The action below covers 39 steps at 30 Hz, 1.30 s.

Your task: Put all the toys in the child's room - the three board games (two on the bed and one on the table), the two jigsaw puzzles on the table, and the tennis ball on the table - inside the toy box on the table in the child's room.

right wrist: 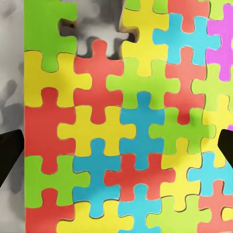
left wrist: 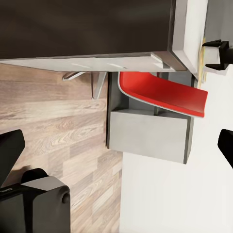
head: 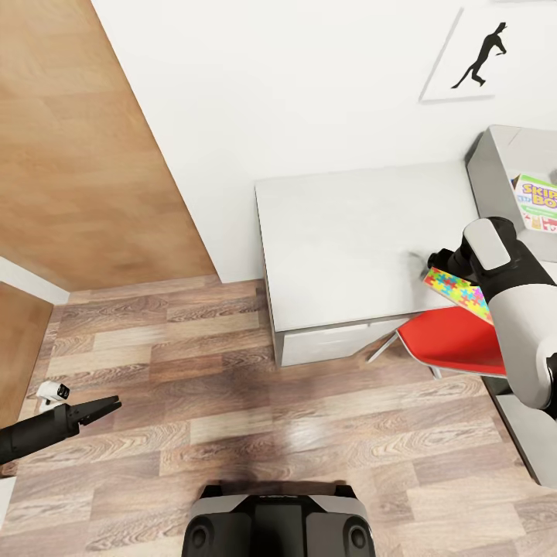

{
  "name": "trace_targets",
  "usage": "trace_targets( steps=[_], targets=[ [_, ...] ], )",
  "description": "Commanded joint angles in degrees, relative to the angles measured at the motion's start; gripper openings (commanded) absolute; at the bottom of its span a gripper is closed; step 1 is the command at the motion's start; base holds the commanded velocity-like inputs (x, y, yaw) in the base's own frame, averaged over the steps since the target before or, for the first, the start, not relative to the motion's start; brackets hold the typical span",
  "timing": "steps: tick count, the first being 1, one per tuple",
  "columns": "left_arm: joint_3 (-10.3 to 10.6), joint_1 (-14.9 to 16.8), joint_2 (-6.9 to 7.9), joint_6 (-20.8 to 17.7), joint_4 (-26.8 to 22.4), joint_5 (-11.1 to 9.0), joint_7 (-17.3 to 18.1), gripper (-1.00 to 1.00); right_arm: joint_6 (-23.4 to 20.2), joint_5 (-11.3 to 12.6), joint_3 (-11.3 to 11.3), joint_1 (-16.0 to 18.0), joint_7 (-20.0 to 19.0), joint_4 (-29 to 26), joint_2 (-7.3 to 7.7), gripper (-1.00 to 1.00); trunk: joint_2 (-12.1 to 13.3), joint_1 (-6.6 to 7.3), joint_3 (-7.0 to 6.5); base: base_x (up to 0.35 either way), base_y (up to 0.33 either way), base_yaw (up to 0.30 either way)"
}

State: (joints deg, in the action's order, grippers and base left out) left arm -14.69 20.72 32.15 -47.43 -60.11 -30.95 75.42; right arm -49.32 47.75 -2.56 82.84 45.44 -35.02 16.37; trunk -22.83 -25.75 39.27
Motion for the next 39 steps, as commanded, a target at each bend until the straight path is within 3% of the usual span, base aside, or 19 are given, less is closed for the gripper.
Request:
trace_targets(
  steps=[1, 10, 19, 27, 33, 36, 37, 39],
  targets=[
    [0.01, 0.02, 0.02, -0.55, -0.01, -0.17, 0.08, 1.0, -0.13, 0.59, -0.27, 0.04, 0.52, -0.05, 0.06, 1.0, -0.09, -0.03, 0.07, 0.0, 0.0, 0.0],
    [0.01, 0.02, 0.02, -0.55, -0.01, -0.17, 0.08, 1.0, 0.08, 0.59, -0.25, 0.71, 0.53, -2.32, 0.07, 1.0, -0.09, -0.03, 0.07, 0.0, 0.0, 0.0],
    [0.01, 0.02, 0.02, -0.55, -0.01, -0.1, 0.08, 1.0, -0.72, 0.79, -0.02, 0.9, 0.8, -10.13, 0.76, 1.0, -0.09, -0.03, 0.07, 0.0, 0.0, 0.0],
    [0.01, 0.02, -0.03, -0.55, -0.01, -0.08, 0.08, 1.0, -7.49, 1.53, 0.98, 0.98, 0.75, -16.51, 1.69, 1.0, -0.09, -0.03, 0.07, 0.0, 0.0, 0.0],
    [0.01, 0.02, -0.06, -0.55, -0.01, -0.03, 0.08, 1.0, -10.68, 6.16, 3.86, 0.63, 0.75, -20.71, 1.92, 1.0, -0.09, -0.03, 0.07, 0.0, 0.0, 0.0],
    [0.01, 0.02, -0.07, -0.55, -0.01, -0.01, 0.08, 1.0, -10.68, 12.23, 4.6, 0.15, 0.77, -23.2, 2.17, 1.0, -0.09, -0.03, 0.07, 0.0, 0.0, 0.0],
    [0.01, 0.02, -0.07, -0.55, -0.01, 0.0, 0.08, 1.0, -10.68, 16.2, 4.72, -0.48, 0.78, -24.61, 2.66, 1.0, -0.09, -0.03, 0.07, 0.0, 0.0, 0.0],
    [0.01, 0.02, -0.07, -0.55, -0.01, 0.0, 0.08, 1.0, -10.68, 20.68, 4.63, -1.64, 0.79, -25.93, 3.48, 1.0, -0.09, -0.03, 0.07, 0.0, 0.0, 0.0]
  ],
)
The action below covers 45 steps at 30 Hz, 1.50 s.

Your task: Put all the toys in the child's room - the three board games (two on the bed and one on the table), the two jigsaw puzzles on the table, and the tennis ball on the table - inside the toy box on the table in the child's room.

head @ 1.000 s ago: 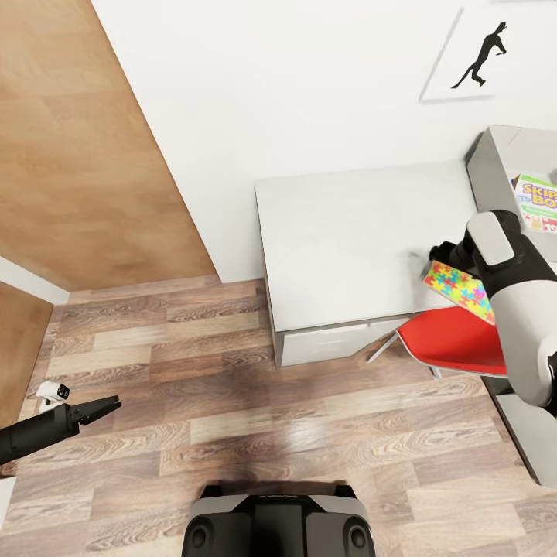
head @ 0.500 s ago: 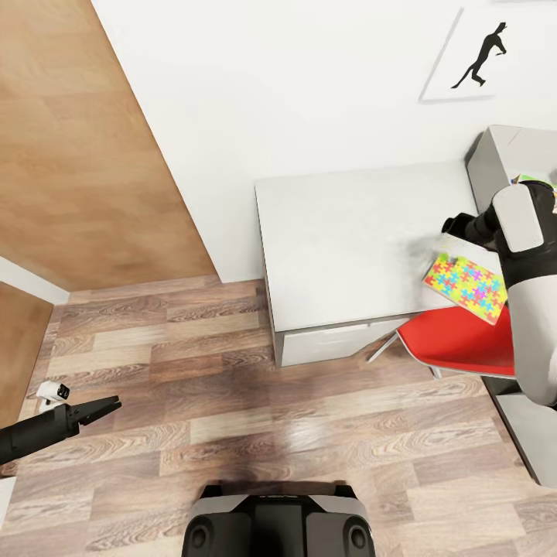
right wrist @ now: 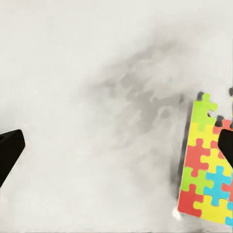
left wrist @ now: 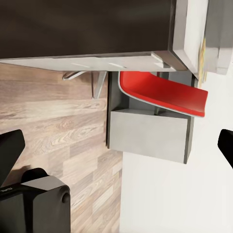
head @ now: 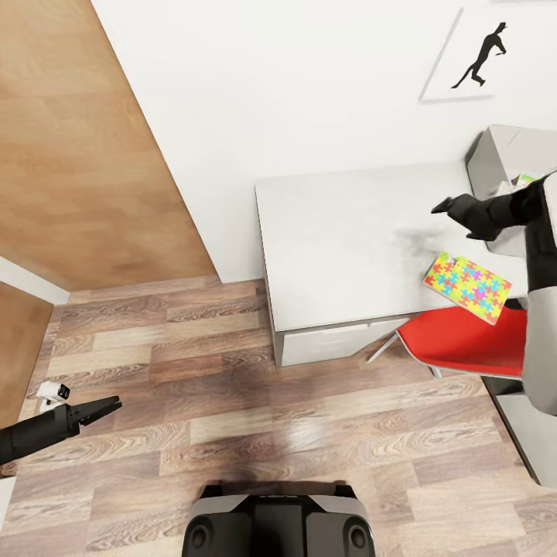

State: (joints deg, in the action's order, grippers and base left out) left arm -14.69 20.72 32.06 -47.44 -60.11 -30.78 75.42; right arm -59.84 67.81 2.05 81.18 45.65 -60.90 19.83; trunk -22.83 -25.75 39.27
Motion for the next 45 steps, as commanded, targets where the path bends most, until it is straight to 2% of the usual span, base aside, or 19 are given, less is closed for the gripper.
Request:
trace_targets(
  steps=[1, 2, 3, 5, 6, 8, 9, 12, 13, 17, 23, 24, 27, 28, 35, 38, 42, 43, 45],
  targets=[
    [0.01, 0.02, 0.02, -0.55, -0.01, -0.17, 0.08, 1.0, -0.16, 5.42, -0.44, -1.82, 0.57, -1.27, 1.03, 1.0, -0.09, -0.03, 0.07, 0.0, 0.0, 0.0],
    [0.01, 0.02, 0.02, -0.55, -0.01, -0.16, 0.08, 1.0, -0.16, 7.87, -0.83, -3.03, 0.58, -1.89, 1.55, 1.0, -0.09, -0.03, 0.07, 0.0, 0.0, 0.0],
    [0.01, 0.02, 0.02, -0.55, -0.01, -0.16, 0.08, 1.0, -0.16, 12.9, -1.79, -5.8, 0.56, -3.32, 2.58, 1.0, -0.09, -0.03, 0.07, 0.0, 0.0, 0.0],
    [0.01, 0.02, 0.02, -0.55, -0.01, -0.16, 0.08, 1.0, -0.16, 18.09, -2.73, -8.79, 0.54, -5.22, 3.57, 1.0, -0.09, -0.03, 0.07, 0.0, 0.0, 0.0],
    [0.01, 0.02, 0.02, -0.55, -0.01, -0.16, 0.08, 1.0, -0.16, 23.48, -3.4, -11.77, 0.55, -7.7, 4.57, 1.0, -0.09, -0.03, 0.07, 0.0, 0.0, 0.0],
    [0.01, 0.02, 0.02, -0.55, -0.01, -0.16, 0.08, 1.0, -0.16, 28.93, -3.8, -14.7, 0.56, -10.66, 5.7, 1.0, -0.09, -0.03, 0.07, 0.0, 0.0, 0.0],
    [0.01, 0.02, 0.02, -0.55, -0.01, -0.19, 0.08, 1.0, -0.16, 34.18, -4.01, -17.79, 0.57, -13.91, 7.05, 1.0, -0.09, -0.03, 0.07, 0.0, 0.0, 0.0],
    [0.01, 0.02, 0.02, -0.55, -0.01, -0.22, 0.08, 1.0, -0.16, 41.42, -4.07, -22.8, 0.54, -18.69, 9.29, 1.0, -0.09, -0.03, 0.07, 0.0, 0.0, 0.0],
    [0.01, 0.02, 0.02, -0.55, -0.01, -0.26, 0.08, 1.0, -0.16, 45.74, -4.04, -26.15, 0.52, -21.56, 10.57, 1.0, -0.09, -0.03, 0.07, 0.0, 0.0, 0.0],
    [0.01, 0.02, 0.02, -0.55, -0.01, -0.3, 0.08, 1.0, -0.16, 53.39, -3.95, -33.54, 0.5, -27.6, 12.37, 1.0, -0.09, -0.03, 0.07, 0.0, 0.0, 0.0],
    [0.01, 0.02, 0.02, -0.55, -0.01, -0.26, 0.08, 1.0, -0.16, 56.69, -3.98, -41.5, -0.06, -30.27, 12.95, 1.0, -0.09, -0.03, 0.07, 0.0, 0.0, 0.0],
    [0.01, 0.02, 0.02, -0.55, -0.01, -0.26, 0.08, 1.0, -0.16, 57.12, -3.98, -43.98, -1.05, -30.61, 12.92, 1.0, -0.09, -0.03, 0.07, 0.0, 0.0, 0.0],
    [0.01, 0.02, 0.03, -0.55, -0.01, -0.25, 0.08, 1.0, -0.16, 57.47, -3.98, -47.05, -3.69, -30.9, 12.94, 1.0, -0.09, -0.03, 0.07, 0.0, 0.0, 0.0],
    [0.01, 0.02, 0.06, -0.55, 0.04, -0.25, 0.08, 1.0, -0.16, 57.58, -4.07, -48.59, -6.1, -31.01, 12.94, 1.0, -0.09, -0.03, 0.07, 0.0, 0.0, 0.0],
    [-0.19, 0.02, 0.1, -0.55, 0.14, -0.25, 0.08, 1.0, -0.16, 57.57, -5.21, -52.58, -13.36, -31.24, 12.84, 1.0, -0.09, -0.03, 0.07, 0.0, 0.0, 0.0],
    [-0.51, 0.02, 0.1, -0.55, 0.16, -0.25, 0.08, 1.0, -0.16, 56.95, -6.98, -55.14, -14.83, -31.27, 12.68, 1.0, -0.09, -0.03, 0.07, 0.0, 0.0, 0.0],
    [-0.69, 0.02, 0.1, -0.55, 0.16, -0.25, 0.08, 1.0, -0.16, 52.76, -10.4, -57.83, -15.57, -31.29, 12.45, 1.0, -0.09, -0.03, 0.07, 0.0, 0.0, 0.0],
    [-0.72, 0.02, 0.1, -0.55, 0.17, -0.25, 0.08, 1.0, -0.16, 49.51, -11.94, -58.74, -15.74, -31.29, 12.15, 1.0, -0.09, -0.03, 0.07, 0.0, 0.0, 0.0],
    [-0.74, 0.02, 0.1, -0.55, 0.17, -0.25, 0.08, 1.0, -0.16, 45.49, -13.45, -59.59, -15.86, -31.26, 11.35, 1.0, -0.09, -0.03, 0.07, 0.0, 0.0, 0.0]
  ],
)
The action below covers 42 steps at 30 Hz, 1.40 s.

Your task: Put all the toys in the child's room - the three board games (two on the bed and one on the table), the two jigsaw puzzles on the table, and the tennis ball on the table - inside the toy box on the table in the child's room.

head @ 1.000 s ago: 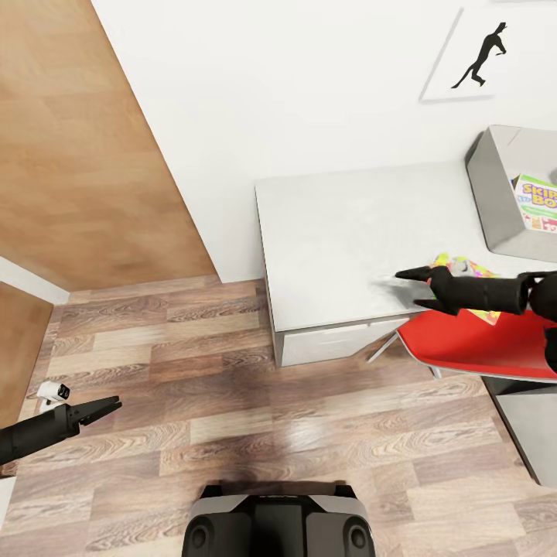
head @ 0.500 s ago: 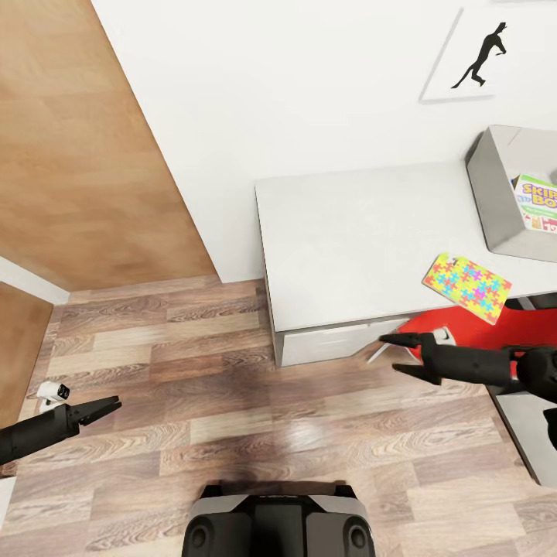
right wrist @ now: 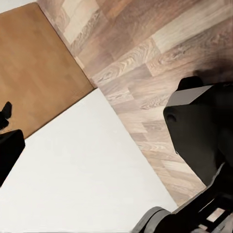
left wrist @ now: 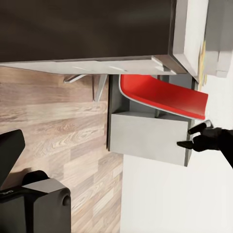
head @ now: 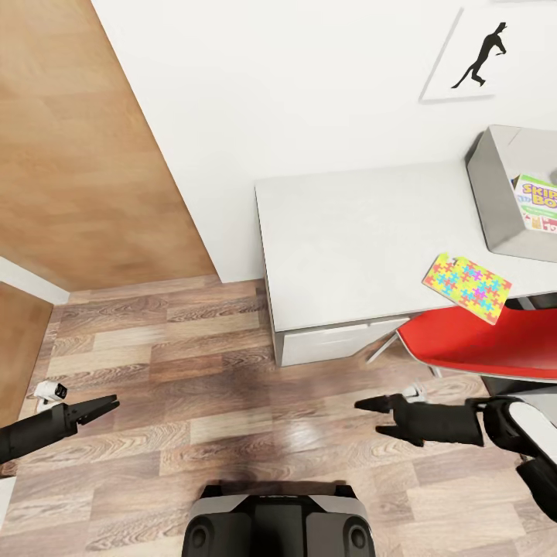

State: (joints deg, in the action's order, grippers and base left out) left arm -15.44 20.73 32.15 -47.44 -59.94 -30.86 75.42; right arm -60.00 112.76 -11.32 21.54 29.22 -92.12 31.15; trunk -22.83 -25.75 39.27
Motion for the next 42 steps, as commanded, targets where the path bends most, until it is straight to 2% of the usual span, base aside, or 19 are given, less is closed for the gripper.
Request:
trace_targets(
  steps=[1, 7, 8, 9, 10, 14, 16, 17, 19, 20, 23, 24, 27, 30, 35, 36, 37, 39, 42],
  targets=[
    [-0.01, 0.02, 0.02, -0.55, -0.01, -0.16, 0.08, 1.0, 0.0, -4.14, -1.29, -0.84, 0.48, -0.01, -1.36, 1.0, -0.09, -0.03, 0.07, 0.0, 0.0, 0.0],
    [-0.02, 0.02, 0.02, -0.51, 0.04, -0.11, 0.07, 1.0, 0.68, -20.35, -2.85, -2.38, 0.36, 1.52, -8.14, 1.0, -0.09, -0.03, 0.07, 0.0, 0.0, 0.0],
    [-0.02, 0.02, 0.02, -0.49, 0.17, -0.1, 0.04, 1.0, 2.18, -26.49, -3.05, -2.72, 0.36, 2.85, -10.44, 1.0, -0.09, -0.03, 0.07, 0.0, 0.0, 0.0],
    [-0.04, 0.02, 0.02, -0.47, 0.3, -0.09, 0.03, 1.0, 3.24, -29.71, -3.16, -2.93, 0.37, 3.75, -11.49, 1.0, -0.09, -0.03, 0.07, 0.0, 0.0, 0.0],
    [-0.07, 0.02, 0.02, -0.4, 0.6, -0.09, 0.02, 1.0, 6.45, -36.97, -3.45, -3.46, 0.35, 6.42, -13.53, 1.0, -0.09, -0.03, 0.07, 0.0, 0.0, 0.0],
    [-0.1, 0.02, 0.02, -0.34, 0.97, -0.08, -0.03, 1.0, 14.42, -50.0, -3.76, -4.24, 0.15, 12.96, -16.83, 1.0, -0.09, -0.03, 0.07, 0.0, 0.0, 0.0],
    [-0.1, 0.02, 0.02, -0.32, 1.09, -0.04, -0.05, 1.0, 19.15, -55.73, -3.84, -4.47, 0.03, 16.93, -18.37, 1.0, -0.09, -0.03, 0.07, 0.0, 0.0, 0.0],
    [-0.11, 0.02, 0.02, -0.31, 1.17, -0.02, -0.1, 1.0, 23.86, -60.38, -3.9, -4.64, -0.22, 21.03, -19.79, 1.0, -0.09, -0.03, 0.07, 0.0, 0.0, 0.0],
    [-0.11, 0.02, 0.02, -0.27, 1.29, 0.02, -0.18, 1.0, 28.19, -63.9, -3.96, -4.74, -0.75, 25.11, -21.12, 1.0, -0.09, -0.03, 0.07, 0.0, 0.0, 0.0],
    [-0.11, 0.02, 0.02, -0.24, 1.61, 0.1, -0.32, 1.0, 32.04, -66.38, -4.0, -4.81, -1.63, 28.86, -22.28, 1.0, -0.09, -0.03, 0.07, 0.0, 0.0, 0.0],
    [-0.11, 0.02, 0.02, -0.17, 2.6, 0.53, -0.53, 1.0, 37.27, -68.6, -4.03, -4.87, -3.89, 33.35, -23.47, 1.0, -0.09, -0.03, 0.07, 0.0, 0.0, 0.0],
    [-0.15, 0.03, 0.02, -0.01, 3.46, 1.03, -0.64, 1.0, 40.49, -69.49, -4.04, -4.91, -5.83, 35.48, -23.92, 1.0, -0.09, -0.03, 0.05, 0.0, 0.0, -0.006],
    [-0.17, 0.07, 0.0, 0.57, 4.56, 2.13, -0.76, 1.0, 44.22, -70.26, -3.99, -4.98, -8.6, 37.48, -23.99, 1.0, -0.09, -0.03, -0.05, 0.0, 0.0, -0.03],
    [-0.14, 0.09, -0.09, 1.46, 5.29, 4.42, -0.92, 1.0, 46.88, -70.61, -3.96, -5.31, -11.38, 39.28, -23.84, 1.0, -0.09, -0.03, -0.25, 0.0, 0.0, -0.054],
    [-0.07, 0.1, -0.47, 2.14, 5.77, 8.86, -1.98, 1.0, 48.86, -71.0, -3.93, -5.61, -12.99, 43.15, -23.8, 1.0, -0.09, -0.03, -0.67, 0.0, 0.0, -0.022],
    [-0.02, 0.1, -0.6, 2.25, 5.86, 10.77, -2.86, 1.0, 49.56, -71.07, -3.93, -5.65, -13.2, 44.42, -23.8, 1.0, -0.09, -0.03, -0.76, 0.0, 0.0, -0.008],
    [-0.01, 0.1, -0.65, 2.3, 5.92, 11.77, -3.38, 1.0, 49.96, -71.09, -3.94, -5.66, -13.28, 44.97, -23.81, 1.0, -0.09, -0.03, -0.85, 0.0, 0.0, -0.007],
    [0.06, 0.1, -0.83, 2.79, 7.02, 15.64, -5.78, 1.0, 51.62, -71.15, -3.96, -5.7, -13.53, 46.51, -23.74, 1.0, -0.09, -0.03, -1.03, 0.0, 0.0, -0.004],
    [0.07, 0.1, -0.89, 4.88, 9.25, 17.99, -7.82, 1.0, 52.53, -71.14, -3.96, -5.71, -13.65, 47.08, -23.7, 1.0, -0.09, -0.03, -1.3, 0.0, 0.0, -0.002]
  ],
)
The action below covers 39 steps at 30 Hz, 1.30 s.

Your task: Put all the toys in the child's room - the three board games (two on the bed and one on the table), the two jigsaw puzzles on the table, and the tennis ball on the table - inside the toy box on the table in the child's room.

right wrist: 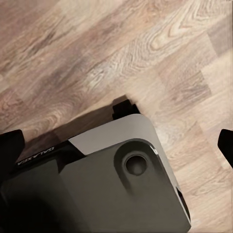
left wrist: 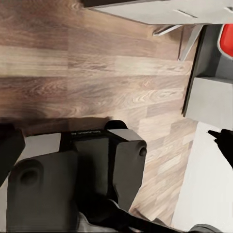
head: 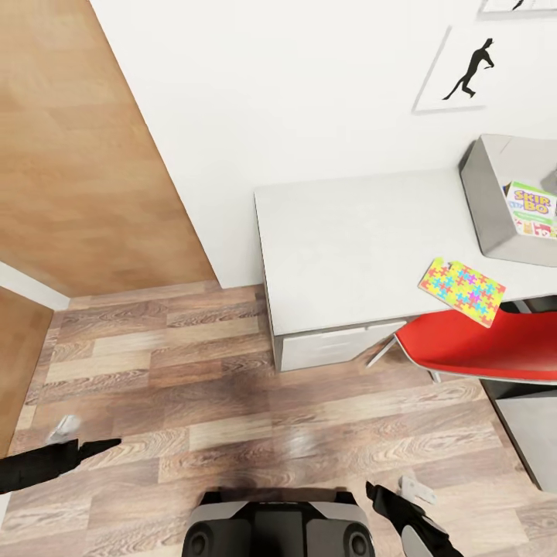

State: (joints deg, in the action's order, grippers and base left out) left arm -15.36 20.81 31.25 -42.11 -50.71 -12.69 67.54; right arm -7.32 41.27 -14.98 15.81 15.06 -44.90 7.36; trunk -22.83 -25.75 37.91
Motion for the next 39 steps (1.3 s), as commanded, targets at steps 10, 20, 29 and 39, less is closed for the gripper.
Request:
trace_targets(
  steps=[10, 20, 29, 39],
  targets=[
    [0.3, 0.02, -3.53, 9.68, 10.6, 2.64, -12.47, 1.0, 1.72, 0.56, -0.25, 0.01, 0.34, 2.47, 0.24, 1.0, -0.09, -0.03, -0.85, 0.0, 0.0, 0.0],
    [0.58, 0.05, -6.38, 11.34, 11.05, 2.73, -24.35, 1.0, 1.83, 0.62, -0.04, 0.01, -0.05, 3.35, 0.36, 1.0, -0.09, -0.03, -1.76, 0.0, 0.0, 0.0],
    [0.59, 0.04, -6.58, 11.57, 10.91, 2.82, -25.7, 1.0, 1.91, 0.8, 0.44, 0.01, -5.23, 7.58, 1.33, 1.0, -0.09, -0.03, -2.58, 0.0, 0.0, 0.0],
    [1.02, 0.05, -6.7, 14.26, 10.89, 3.4, -25.87, 1.0, 4.52, 0.85, 0.49, 0.01, -7.29, 9.84, 1.77, 1.0, -0.09, -0.03, -3.5, 0.0, 0.0, 0.0]
  ],
)
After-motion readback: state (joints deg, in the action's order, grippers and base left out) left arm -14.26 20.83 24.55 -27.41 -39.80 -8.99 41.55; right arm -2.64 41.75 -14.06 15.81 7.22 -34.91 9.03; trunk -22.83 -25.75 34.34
